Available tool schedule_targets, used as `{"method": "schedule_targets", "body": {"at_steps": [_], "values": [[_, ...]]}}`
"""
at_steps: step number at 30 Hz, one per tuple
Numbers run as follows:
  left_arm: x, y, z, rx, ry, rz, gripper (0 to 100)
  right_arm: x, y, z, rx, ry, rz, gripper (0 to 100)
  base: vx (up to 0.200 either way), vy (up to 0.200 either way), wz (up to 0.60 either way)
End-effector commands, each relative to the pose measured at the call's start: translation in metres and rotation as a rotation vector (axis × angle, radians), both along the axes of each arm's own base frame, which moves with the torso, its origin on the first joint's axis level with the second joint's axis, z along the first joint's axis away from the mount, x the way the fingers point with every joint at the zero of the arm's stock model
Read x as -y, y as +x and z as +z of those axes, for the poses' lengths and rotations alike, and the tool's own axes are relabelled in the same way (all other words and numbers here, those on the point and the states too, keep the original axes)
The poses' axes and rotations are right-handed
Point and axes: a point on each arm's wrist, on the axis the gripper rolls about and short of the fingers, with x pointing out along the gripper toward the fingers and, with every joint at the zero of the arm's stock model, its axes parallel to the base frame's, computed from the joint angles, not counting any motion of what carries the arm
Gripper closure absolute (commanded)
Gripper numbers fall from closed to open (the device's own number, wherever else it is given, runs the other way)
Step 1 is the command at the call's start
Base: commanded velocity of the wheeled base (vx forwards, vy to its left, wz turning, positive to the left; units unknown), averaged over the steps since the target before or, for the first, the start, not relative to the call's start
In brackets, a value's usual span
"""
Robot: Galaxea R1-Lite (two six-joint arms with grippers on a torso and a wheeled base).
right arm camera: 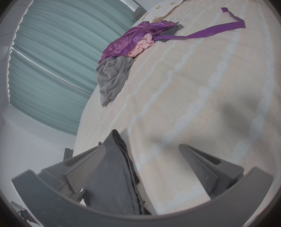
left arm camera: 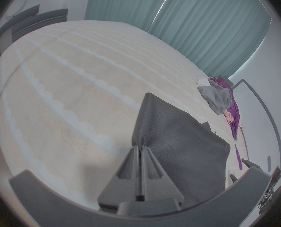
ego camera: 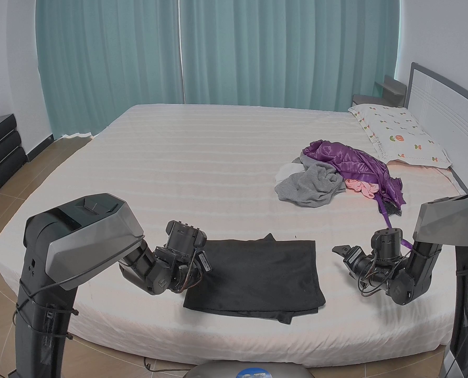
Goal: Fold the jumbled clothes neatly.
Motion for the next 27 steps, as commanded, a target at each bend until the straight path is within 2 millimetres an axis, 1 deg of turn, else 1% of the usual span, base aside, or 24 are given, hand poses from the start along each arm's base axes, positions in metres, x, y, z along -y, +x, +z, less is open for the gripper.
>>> {"method": "schedule_targets", "body": {"at_steps": [1,5,9,19,27], "values": [[0.0,-0.001,0.001,0.011,0.021,0.026,100,0.0,0.0,-0.001,-0.001,0.0,0.001,0,0.0,0.0,0.0],[-0.002,-0.003,0.003,0.01,0.015,0.045,100,0.0,-0.001,-0.001,-0.003,0.0,0.001,0,0.0,0.0,0.0],[-0.002,-0.004,0.016,0.025,-0.001,0.051,100,0.0,-0.001,-0.001,-0.003,0.0,0.001,0,0.0,0.0,0.0],[-0.004,-0.005,0.015,-0.013,0.017,0.052,100,0.0,-0.001,-0.001,-0.003,-0.001,0.002,0,0.0,0.0,0.0],[-0.005,-0.005,0.016,-0.011,0.015,0.057,100,0.0,-0.001,-0.001,-0.004,0.0,0.001,0,0.0,0.2,0.0]]}}
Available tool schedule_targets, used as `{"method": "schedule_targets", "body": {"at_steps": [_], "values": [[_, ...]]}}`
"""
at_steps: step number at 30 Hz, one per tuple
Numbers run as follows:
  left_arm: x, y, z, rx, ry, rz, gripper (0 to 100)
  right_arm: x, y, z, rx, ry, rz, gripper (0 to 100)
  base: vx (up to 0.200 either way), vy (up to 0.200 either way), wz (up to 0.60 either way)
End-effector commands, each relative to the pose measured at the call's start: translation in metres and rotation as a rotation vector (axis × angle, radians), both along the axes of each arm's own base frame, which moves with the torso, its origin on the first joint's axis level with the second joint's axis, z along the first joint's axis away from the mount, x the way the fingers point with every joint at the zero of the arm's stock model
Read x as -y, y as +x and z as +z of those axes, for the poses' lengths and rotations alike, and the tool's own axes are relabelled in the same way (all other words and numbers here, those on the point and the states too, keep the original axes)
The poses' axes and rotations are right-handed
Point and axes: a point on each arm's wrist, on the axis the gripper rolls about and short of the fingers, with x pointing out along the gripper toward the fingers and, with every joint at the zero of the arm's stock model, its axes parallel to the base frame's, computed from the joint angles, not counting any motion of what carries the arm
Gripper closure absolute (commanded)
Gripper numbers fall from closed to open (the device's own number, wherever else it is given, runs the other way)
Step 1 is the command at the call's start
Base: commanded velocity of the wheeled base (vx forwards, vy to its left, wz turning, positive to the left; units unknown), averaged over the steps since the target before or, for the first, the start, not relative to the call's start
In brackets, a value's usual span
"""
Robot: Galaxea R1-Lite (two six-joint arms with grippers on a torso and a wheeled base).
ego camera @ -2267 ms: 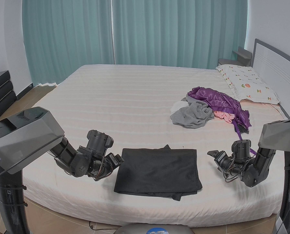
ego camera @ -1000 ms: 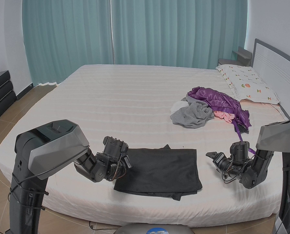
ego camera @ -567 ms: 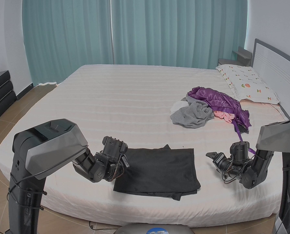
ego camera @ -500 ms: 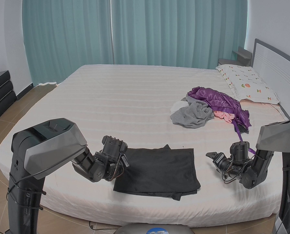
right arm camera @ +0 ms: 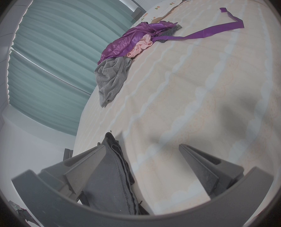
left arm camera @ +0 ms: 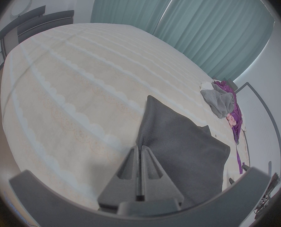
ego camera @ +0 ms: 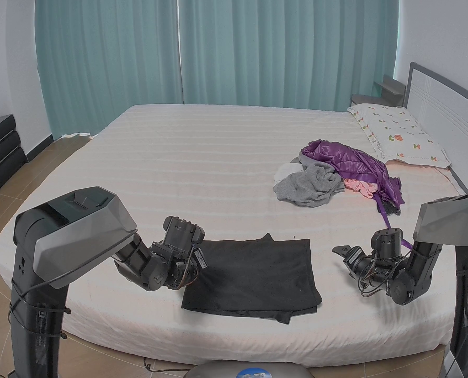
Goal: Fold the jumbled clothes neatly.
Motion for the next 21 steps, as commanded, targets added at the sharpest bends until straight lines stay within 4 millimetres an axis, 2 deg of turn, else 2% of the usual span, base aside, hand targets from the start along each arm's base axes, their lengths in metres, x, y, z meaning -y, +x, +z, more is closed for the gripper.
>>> {"method": "schedule_targets", "body": {"at_steps": [1,9,21], "values": [[-0.001,0.0,0.003,0.005,-0.003,0.002,100,0.0,0.0,0.0,-0.001,0.0,0.001,0,0.0,0.2,0.0],[-0.009,0.001,0.009,0.009,-0.02,0.038,100,0.0,0.0,0.0,0.0,0.0,0.001,0,0.0,0.2,0.0],[-0.016,0.002,0.008,-0.001,-0.014,0.056,100,0.0,0.001,0.0,0.002,0.001,0.001,0,0.0,0.2,0.0]]}}
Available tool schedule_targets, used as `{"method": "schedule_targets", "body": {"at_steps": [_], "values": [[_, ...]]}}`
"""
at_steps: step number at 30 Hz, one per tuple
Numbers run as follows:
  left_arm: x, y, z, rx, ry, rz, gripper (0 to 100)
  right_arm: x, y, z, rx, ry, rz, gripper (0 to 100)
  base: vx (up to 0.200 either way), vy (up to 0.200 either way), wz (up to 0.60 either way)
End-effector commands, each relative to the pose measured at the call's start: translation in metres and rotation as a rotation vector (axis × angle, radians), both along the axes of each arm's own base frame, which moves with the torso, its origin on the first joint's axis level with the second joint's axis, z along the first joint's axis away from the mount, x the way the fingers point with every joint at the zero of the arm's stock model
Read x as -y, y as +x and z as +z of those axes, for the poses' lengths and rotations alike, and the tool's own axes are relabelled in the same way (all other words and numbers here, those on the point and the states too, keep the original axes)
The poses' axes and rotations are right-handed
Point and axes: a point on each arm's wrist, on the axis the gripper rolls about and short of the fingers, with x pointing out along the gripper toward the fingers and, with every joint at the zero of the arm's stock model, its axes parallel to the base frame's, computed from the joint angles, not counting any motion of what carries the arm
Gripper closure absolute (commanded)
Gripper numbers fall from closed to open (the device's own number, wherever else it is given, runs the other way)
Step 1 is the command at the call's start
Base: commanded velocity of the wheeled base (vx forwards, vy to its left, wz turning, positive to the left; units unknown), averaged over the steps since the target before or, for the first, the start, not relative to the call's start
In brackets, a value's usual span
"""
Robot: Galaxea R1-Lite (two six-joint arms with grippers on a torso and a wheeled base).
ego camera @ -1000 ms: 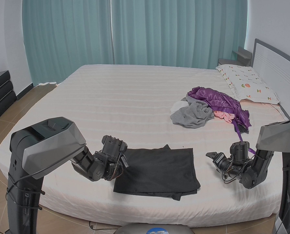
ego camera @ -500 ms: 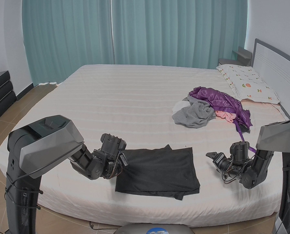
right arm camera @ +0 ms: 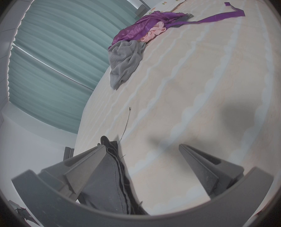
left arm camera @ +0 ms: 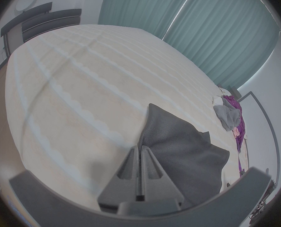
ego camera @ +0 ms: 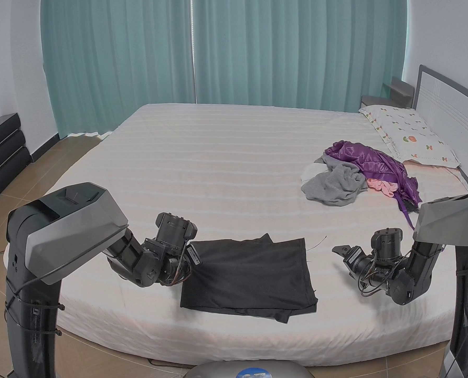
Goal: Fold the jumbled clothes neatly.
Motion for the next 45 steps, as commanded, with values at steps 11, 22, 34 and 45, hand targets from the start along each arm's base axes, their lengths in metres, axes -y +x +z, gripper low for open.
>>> {"method": "schedule_targets", "body": {"at_steps": [11,22,34,45], "values": [[-0.007,0.003,-0.001,-0.002,0.003,0.019,100,0.0,0.001,0.001,0.006,0.001,0.001,0,0.0,0.2,0.0],[-0.013,0.006,-0.002,-0.001,0.004,0.033,100,-0.008,0.002,0.008,0.028,0.007,0.021,0,0.0,0.2,0.0],[-0.014,0.008,-0.001,0.002,-0.005,0.039,100,-0.043,-0.003,0.009,0.044,0.012,0.12,0,0.0,0.2,0.0],[-0.011,0.004,-0.004,-0.012,-0.005,0.038,100,-0.053,-0.003,0.001,0.033,0.009,0.146,0,0.0,0.109,0.0]]}}
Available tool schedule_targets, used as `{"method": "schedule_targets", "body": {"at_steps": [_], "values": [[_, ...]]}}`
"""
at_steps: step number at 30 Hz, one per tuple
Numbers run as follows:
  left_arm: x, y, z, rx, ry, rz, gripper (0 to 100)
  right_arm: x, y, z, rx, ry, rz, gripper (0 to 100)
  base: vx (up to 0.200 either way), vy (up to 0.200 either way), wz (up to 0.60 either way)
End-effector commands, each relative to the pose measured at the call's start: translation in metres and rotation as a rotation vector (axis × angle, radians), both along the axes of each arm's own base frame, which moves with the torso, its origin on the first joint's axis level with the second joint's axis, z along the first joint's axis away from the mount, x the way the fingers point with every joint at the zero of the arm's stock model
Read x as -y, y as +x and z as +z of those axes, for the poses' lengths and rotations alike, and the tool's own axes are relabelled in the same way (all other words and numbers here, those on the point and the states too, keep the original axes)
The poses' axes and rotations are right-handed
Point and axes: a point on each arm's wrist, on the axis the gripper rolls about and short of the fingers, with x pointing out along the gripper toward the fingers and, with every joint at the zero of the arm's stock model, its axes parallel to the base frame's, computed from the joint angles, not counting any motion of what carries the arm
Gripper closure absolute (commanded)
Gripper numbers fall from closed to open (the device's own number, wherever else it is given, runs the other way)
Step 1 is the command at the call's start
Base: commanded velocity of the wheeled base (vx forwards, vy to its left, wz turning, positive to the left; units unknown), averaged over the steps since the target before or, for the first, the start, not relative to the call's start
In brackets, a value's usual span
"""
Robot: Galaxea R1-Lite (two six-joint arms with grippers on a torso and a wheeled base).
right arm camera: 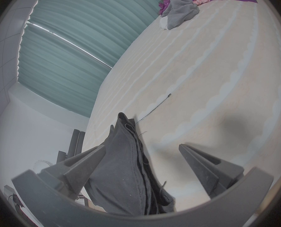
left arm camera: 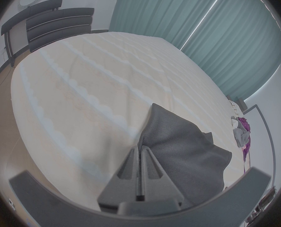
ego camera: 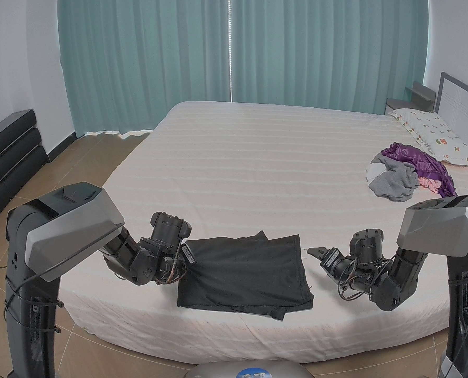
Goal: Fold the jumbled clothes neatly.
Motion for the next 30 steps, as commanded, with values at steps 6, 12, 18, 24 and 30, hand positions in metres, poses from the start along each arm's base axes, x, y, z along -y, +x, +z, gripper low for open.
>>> {"method": "schedule_targets", "body": {"at_steps": [6,12,18,24,30], "values": [[0.0007,0.0004,-0.0027,-0.006,-0.017,0.02,100,-0.0032,-0.0022,-0.0042,-0.008,-0.011,-0.001,0,0.0,0.0,0.0],[0.0005,0.0001,-0.0036,-0.009,-0.018,0.023,100,-0.0031,-0.0025,-0.0044,-0.01,-0.012,-0.001,0,0.0,0.0,0.0],[0.0005,0.0,-0.0043,-0.01,-0.017,0.023,0,-0.0026,-0.0006,-0.0051,-0.008,-0.013,-0.005,0,0.0,0.0,0.0],[-0.0003,-0.0003,-0.0042,-0.012,-0.017,0.024,0,-0.0033,-0.0018,-0.0066,-0.013,-0.015,-0.002,0,0.0,0.0,0.0],[-0.0043,0.0013,-0.0042,-0.012,-0.018,0.032,0,-0.0034,-0.0016,-0.0058,-0.009,-0.013,-0.003,0,0.0,0.0,0.0]]}}
